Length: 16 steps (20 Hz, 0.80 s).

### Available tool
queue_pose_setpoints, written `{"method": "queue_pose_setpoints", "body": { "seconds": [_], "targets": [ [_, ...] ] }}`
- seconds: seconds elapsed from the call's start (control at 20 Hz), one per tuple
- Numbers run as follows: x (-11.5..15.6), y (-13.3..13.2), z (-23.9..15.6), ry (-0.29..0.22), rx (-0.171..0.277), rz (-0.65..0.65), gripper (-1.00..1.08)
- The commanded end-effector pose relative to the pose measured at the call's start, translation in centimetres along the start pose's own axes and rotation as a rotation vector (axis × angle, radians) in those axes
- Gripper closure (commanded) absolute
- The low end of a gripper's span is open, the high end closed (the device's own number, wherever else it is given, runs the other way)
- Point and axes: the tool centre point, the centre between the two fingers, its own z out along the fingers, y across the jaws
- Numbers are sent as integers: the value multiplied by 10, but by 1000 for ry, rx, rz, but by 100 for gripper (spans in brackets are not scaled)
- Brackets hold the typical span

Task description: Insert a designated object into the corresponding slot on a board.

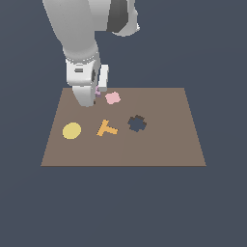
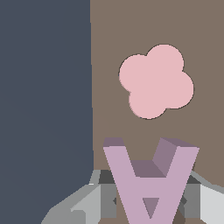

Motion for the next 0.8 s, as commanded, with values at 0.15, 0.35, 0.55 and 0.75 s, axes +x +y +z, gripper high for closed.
{"method": "queue_pose_setpoints", "body": {
  "seconds": [0.15,0.35,0.55,0.75],
  "targets": [
    [-14,12,0,0,0,-93,108],
    [-21,18,0,0,0,-140,108],
    [-25,23,0,0,0,-170,108],
    [-26,25,0,0,0,-181,108]
  ]
}}
